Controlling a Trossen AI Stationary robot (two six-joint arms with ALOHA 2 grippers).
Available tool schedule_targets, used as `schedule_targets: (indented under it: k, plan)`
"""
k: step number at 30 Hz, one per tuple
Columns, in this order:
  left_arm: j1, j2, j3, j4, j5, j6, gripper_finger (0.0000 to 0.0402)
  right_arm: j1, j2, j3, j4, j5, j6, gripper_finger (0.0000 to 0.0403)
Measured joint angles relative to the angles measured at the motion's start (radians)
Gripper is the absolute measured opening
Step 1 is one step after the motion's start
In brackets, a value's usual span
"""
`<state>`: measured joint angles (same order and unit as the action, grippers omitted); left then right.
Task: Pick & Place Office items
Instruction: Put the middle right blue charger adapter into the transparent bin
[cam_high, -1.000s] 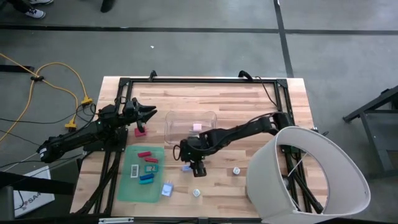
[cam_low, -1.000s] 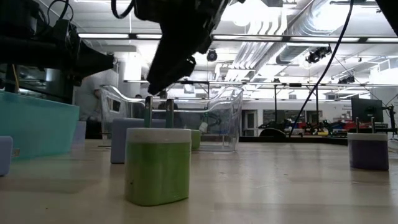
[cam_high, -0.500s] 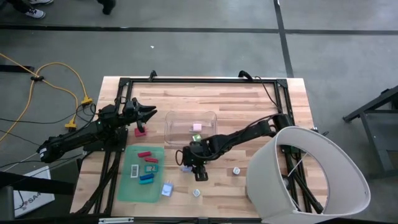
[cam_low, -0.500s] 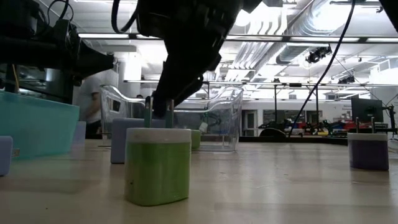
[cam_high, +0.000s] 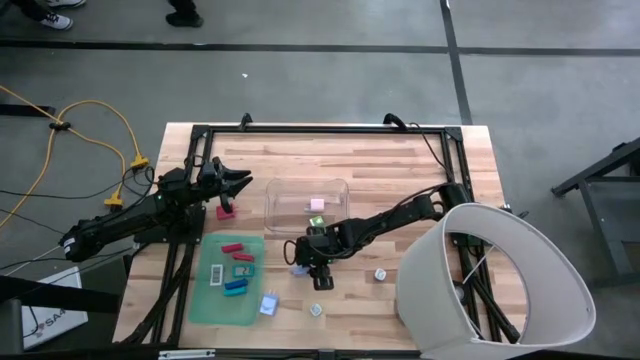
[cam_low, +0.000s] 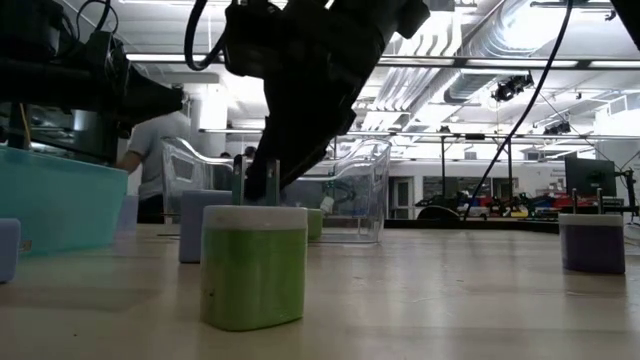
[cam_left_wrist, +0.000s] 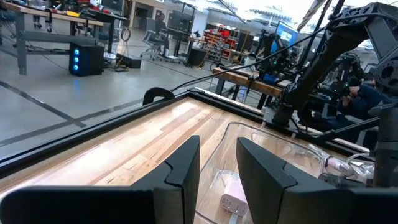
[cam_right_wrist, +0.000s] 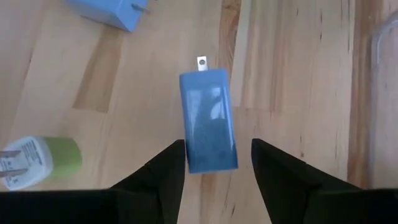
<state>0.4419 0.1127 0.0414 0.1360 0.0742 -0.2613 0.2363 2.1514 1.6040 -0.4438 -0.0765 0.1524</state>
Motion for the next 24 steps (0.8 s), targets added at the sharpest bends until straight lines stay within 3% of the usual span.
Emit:
schedule_targets:
  k: [17, 24]
  plan:
    - [0.0, 0.0, 0.0, 0.0, 0.0, 0.0, 0.0102, 0.006, 0.032, -0.003, 0.038, -0.006, 0.005, 0.0171]
    - [0.0, 0.0, 0.0, 0.0, 0.0, 0.0, 0.0102, 0.006, 0.031, -0.003, 0.035, -0.004, 0.003, 0.0135]
